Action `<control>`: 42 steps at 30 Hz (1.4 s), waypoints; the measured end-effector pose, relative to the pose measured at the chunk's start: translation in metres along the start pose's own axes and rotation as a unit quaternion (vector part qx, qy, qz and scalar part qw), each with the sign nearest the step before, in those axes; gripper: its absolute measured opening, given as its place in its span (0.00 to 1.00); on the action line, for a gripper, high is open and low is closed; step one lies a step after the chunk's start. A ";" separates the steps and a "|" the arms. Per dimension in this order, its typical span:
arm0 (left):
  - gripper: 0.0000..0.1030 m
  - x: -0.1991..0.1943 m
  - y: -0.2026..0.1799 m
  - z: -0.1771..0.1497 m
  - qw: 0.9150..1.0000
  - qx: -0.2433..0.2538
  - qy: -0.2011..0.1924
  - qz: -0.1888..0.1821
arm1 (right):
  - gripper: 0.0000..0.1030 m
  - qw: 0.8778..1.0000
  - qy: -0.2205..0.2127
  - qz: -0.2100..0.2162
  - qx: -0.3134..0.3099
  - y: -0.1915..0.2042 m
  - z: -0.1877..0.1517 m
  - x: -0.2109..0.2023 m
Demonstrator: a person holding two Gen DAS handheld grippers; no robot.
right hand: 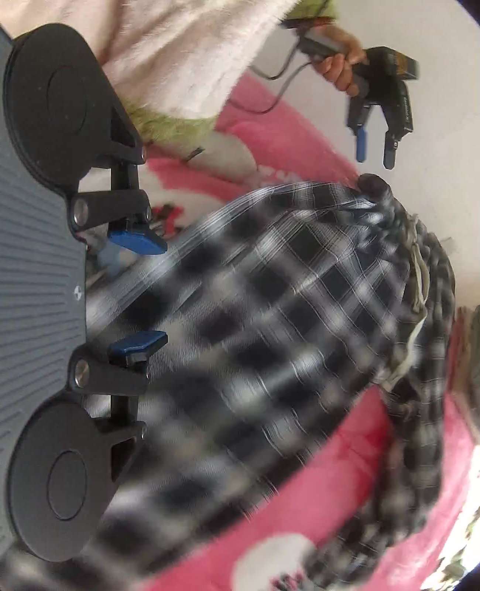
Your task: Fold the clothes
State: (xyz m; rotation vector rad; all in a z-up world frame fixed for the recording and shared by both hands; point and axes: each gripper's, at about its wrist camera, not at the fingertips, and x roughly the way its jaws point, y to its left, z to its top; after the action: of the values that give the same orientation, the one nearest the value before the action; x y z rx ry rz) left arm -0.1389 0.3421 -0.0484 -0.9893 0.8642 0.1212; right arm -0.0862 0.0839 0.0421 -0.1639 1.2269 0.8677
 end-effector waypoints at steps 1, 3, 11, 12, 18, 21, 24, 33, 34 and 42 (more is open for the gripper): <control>0.65 0.002 0.007 0.001 0.999 -0.033 -0.012 -0.006 | 0.47 1.000 -0.004 0.004 0.012 0.002 0.000 0.004; 0.65 0.008 0.015 0.001 0.997 -0.069 -0.027 -0.015 | 0.47 0.999 -0.018 0.005 0.043 0.004 -0.001 0.003; 0.28 0.021 0.020 -0.001 0.992 -0.090 -0.086 -0.008 | 0.47 0.989 -0.030 0.019 0.142 -0.002 -0.016 0.000; 0.22 0.019 0.017 -0.001 0.993 -0.075 -0.090 0.007 | 0.47 0.989 -0.029 0.018 0.145 0.002 -0.016 0.003; 0.12 -0.017 -0.018 0.021 0.989 0.074 -0.087 0.095 | 0.47 0.989 -0.043 -0.001 0.140 0.002 -0.025 -0.002; 0.12 -0.012 -0.026 0.026 0.978 0.137 -0.062 0.148 | 0.47 0.990 -0.046 -0.018 0.130 0.003 -0.028 -0.003; 0.14 0.010 -0.021 0.017 0.959 0.193 -0.029 0.207 | 0.47 0.990 -0.040 -0.030 0.130 0.000 -0.029 0.000; 0.45 -0.007 -0.013 0.013 0.946 0.230 -0.059 0.221 | 0.47 0.993 -0.033 -0.069 0.091 0.011 -0.032 0.005; 0.45 -0.010 -0.017 0.013 0.942 0.242 -0.065 0.223 | 0.47 0.993 -0.034 -0.074 0.083 0.013 -0.032 0.006; 0.45 -0.030 -0.056 -0.026 0.894 0.402 -0.022 0.195 | 0.47 0.988 -0.062 -0.116 -0.084 0.056 -0.034 0.011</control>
State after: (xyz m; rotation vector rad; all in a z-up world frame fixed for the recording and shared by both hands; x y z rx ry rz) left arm -0.1486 0.2981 0.0031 -0.0280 0.9424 0.1107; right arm -0.1474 0.1083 0.0388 -0.3764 0.9966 0.7662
